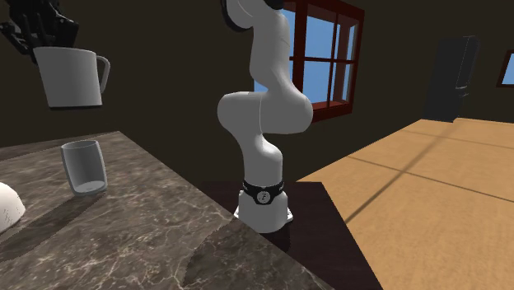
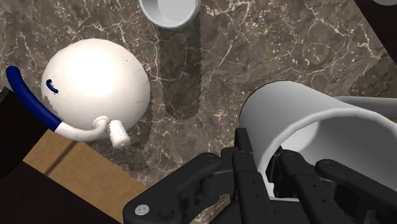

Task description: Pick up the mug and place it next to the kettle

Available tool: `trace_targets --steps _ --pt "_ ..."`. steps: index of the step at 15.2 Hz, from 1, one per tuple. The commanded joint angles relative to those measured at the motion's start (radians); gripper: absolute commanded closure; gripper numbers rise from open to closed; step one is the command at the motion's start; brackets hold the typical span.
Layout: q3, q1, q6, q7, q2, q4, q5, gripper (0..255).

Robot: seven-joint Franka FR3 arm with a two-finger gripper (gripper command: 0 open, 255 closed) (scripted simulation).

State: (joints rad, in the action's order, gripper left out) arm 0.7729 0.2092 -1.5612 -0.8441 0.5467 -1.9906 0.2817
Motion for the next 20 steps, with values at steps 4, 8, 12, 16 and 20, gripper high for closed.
trace_targets --steps 4,8,12,16,20 --pt "0.034 -0.002 -0.05 -0.02 -0.011 -0.034 0.008 255" --pt "0.045 0.004 -0.101 -0.018 -0.003 -0.09 0.019 255" --pt "0.059 0.008 -0.152 -0.017 0.0 -0.143 0.029 255" --pt "0.075 0.011 -0.204 -0.017 -0.001 -0.194 0.038 255" --pt "0.095 0.011 -0.258 -0.019 -0.006 -0.241 0.046 255"
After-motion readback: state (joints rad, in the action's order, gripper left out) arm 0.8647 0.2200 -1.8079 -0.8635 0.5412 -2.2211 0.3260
